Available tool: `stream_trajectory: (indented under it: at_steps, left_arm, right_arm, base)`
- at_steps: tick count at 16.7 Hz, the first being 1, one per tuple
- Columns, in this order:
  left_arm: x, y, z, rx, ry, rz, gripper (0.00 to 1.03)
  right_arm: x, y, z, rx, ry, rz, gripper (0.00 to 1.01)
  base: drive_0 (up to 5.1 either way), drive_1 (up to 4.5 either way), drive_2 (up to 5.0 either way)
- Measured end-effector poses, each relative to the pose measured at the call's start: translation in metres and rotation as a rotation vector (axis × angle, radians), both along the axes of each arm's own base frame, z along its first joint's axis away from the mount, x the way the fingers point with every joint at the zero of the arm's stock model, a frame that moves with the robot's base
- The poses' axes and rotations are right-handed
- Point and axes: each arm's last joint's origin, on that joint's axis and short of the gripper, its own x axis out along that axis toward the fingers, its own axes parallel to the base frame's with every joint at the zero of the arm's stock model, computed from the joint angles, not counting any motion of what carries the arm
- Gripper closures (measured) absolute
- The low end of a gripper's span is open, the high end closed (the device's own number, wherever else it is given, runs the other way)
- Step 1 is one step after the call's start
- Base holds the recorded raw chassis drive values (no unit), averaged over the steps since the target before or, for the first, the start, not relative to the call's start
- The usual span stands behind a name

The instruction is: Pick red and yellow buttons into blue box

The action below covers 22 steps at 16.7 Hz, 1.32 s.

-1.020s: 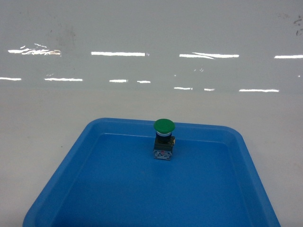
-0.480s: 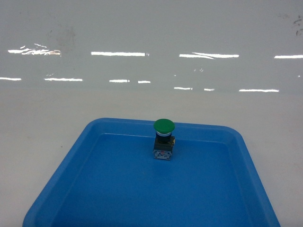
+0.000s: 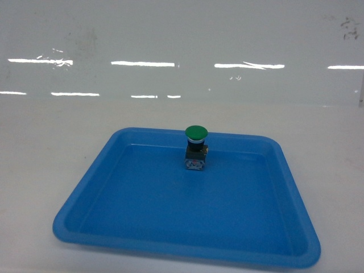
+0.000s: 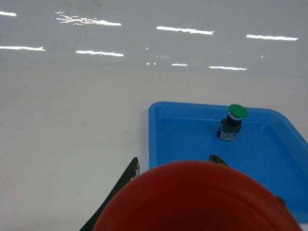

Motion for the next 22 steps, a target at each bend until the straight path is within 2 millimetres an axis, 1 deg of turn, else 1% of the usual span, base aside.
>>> stream_trajectory:
  at_steps: [13,22]
  left_arm:
    - [0.0000,0.0001,0.0003,0.000,-0.003,0.001,0.69]
    - [0.0001,0.0000,0.0001,0.000,-0.002,0.001,0.69]
  right_arm:
    - [0.0000,0.0000,-0.0001,0.000,0.001,0.000,0.66]
    - [0.0000,0.0000,0.0000,0.000,0.000,-0.001,0.66]
  base:
    - [4.9,-2.56,-2.4]
    - [4.7,-3.71,-1.0]
